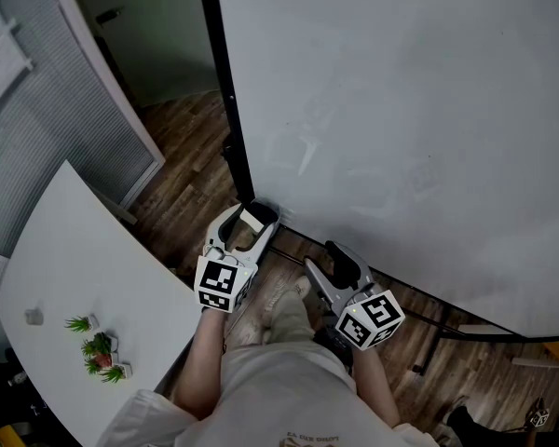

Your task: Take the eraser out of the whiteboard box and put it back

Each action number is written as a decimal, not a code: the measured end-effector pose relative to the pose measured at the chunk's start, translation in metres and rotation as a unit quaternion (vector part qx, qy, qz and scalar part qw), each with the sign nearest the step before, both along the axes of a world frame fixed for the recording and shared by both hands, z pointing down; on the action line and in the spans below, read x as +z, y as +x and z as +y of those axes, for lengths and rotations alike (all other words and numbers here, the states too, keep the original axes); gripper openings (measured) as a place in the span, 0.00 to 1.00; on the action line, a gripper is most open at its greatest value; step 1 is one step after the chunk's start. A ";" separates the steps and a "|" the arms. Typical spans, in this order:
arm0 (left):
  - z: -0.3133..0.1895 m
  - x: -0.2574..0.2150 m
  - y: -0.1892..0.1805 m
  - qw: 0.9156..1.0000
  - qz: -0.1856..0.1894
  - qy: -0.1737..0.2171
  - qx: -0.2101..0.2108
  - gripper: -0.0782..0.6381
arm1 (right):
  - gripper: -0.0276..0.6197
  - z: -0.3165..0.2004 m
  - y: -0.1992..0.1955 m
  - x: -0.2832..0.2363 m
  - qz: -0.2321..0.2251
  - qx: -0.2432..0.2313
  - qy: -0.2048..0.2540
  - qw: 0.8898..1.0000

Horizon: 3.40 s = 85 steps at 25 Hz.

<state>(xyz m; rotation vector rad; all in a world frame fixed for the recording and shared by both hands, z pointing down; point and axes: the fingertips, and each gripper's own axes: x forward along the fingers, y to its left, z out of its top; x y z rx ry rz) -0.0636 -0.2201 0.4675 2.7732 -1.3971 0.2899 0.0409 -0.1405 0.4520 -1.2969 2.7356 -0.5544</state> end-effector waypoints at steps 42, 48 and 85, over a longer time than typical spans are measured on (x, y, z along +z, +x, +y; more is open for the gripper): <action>0.027 -0.035 -0.012 0.999 0.010 0.045 -0.006 0.48 | 0.40 0.016 -0.007 -0.016 0.006 0.001 0.021 1.000; 0.033 -0.042 -0.019 0.999 0.031 0.042 -0.011 0.48 | 0.40 0.019 -0.011 -0.019 0.006 -0.003 0.024 1.000; 0.050 -0.072 -0.037 0.996 0.057 0.070 -0.021 0.48 | 0.40 0.033 -0.013 -0.024 0.005 0.002 0.035 0.999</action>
